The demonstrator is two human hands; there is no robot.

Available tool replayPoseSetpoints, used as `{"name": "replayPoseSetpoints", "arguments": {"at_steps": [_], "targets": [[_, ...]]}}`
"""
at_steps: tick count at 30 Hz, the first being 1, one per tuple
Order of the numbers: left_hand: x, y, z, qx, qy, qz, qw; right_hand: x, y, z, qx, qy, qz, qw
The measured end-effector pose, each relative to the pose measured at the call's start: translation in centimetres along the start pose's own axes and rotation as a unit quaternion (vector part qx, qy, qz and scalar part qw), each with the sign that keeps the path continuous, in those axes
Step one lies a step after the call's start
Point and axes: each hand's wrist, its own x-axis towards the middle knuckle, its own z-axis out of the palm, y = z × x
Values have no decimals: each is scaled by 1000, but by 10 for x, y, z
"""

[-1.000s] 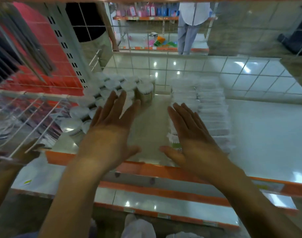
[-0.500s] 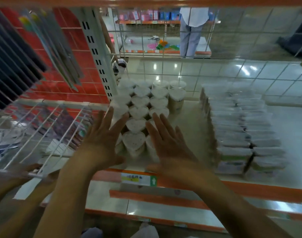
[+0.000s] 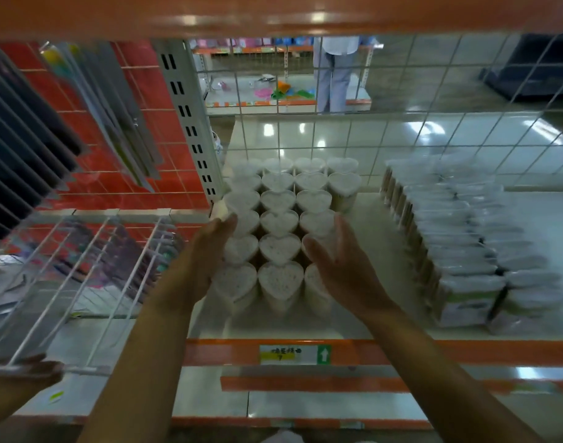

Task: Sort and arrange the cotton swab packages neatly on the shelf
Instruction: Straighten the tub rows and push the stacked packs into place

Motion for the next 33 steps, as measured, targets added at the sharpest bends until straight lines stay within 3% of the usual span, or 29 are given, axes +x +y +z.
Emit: {"name": "replayPoseSetpoints", "arguments": {"at_steps": [3, 8, 13, 15, 19, 24, 26, 29, 33], "targets": [[5, -5, -2, -8, -49, -4, 999, 3, 1, 0, -1, -2, -15, 1000], [10, -7, -4, 5, -50, 11, 999, 4, 1, -3, -31, -19, -28, 999], [48, 5, -7, 215, 38, 116, 969, 27, -12, -9, -148, 26, -54, 987], [63, 12, -4, 251, 29, 107, 962, 42, -20, -9, -180, 12, -41, 983], [81, 26, 5, 167, 2, 35, 985, 73, -25, -2, -222, -3, -28, 975], [92, 31, 16, 218, 16, 35, 975, 88, -22, 5, -264, -36, -2, 964], [95, 29, 15, 230, 16, 38, 972, 87, -21, 4, -252, -5, -18, 967], [104, 32, 11, 249, 24, 29, 968, 97, -17, -9, -222, 116, -22, 968], [120, 40, 6, 231, 13, 26, 972, 130, -8, -33, -130, 159, 103, 973]]}}
